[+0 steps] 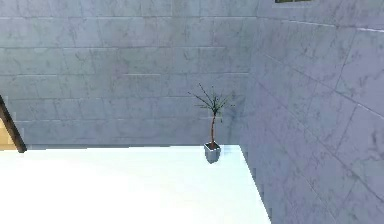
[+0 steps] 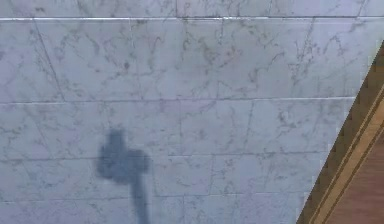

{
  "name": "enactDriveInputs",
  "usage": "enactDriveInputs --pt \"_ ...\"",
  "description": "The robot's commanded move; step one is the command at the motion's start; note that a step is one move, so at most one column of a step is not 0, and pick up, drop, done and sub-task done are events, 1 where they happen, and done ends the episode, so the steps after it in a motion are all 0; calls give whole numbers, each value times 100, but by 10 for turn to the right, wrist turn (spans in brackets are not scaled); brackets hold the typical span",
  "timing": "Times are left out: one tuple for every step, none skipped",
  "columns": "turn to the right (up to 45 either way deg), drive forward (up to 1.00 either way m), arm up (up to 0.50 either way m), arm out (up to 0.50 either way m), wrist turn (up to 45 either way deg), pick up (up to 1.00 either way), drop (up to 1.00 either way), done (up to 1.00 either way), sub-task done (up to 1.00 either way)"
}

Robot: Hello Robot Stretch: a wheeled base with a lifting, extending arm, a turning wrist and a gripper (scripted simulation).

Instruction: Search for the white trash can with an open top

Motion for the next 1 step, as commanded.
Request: enactDriveInputs --pt "-450 0 0 0 0 0 0 0 0"
